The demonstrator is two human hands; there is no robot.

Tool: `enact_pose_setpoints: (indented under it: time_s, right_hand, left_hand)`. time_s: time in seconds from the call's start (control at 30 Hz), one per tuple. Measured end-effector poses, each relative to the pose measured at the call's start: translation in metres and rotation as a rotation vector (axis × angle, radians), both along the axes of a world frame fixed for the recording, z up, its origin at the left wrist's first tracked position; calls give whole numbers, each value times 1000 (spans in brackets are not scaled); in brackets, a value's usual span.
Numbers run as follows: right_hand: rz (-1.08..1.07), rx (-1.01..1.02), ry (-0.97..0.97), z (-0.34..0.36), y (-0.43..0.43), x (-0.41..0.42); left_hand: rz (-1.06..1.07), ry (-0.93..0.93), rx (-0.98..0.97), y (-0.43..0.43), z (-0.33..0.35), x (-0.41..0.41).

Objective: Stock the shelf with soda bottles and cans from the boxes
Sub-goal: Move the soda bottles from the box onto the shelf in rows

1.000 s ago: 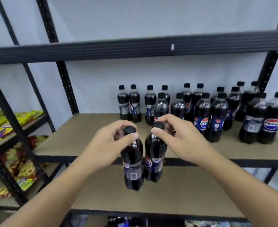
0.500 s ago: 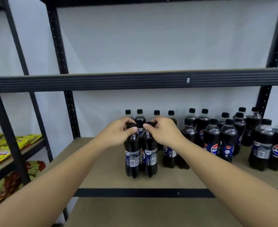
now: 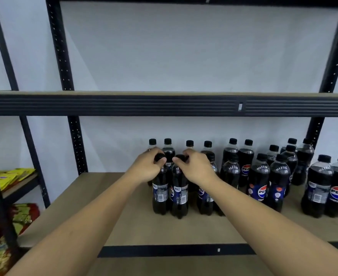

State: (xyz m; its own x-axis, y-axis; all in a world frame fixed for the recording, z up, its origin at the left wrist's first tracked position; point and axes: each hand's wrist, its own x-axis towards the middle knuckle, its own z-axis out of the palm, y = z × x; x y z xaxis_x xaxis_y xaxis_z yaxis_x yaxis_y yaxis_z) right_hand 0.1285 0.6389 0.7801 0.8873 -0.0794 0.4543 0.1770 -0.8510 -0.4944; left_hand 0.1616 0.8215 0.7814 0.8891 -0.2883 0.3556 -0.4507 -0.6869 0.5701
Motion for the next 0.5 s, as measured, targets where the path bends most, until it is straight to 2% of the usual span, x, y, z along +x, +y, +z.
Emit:
enact_pose_setpoints:
  time_s: [0.5]
  right_hand:
    - [131, -65, 152, -38, -14, -44]
  left_hand:
    - [45, -58, 124, 15, -41, -31]
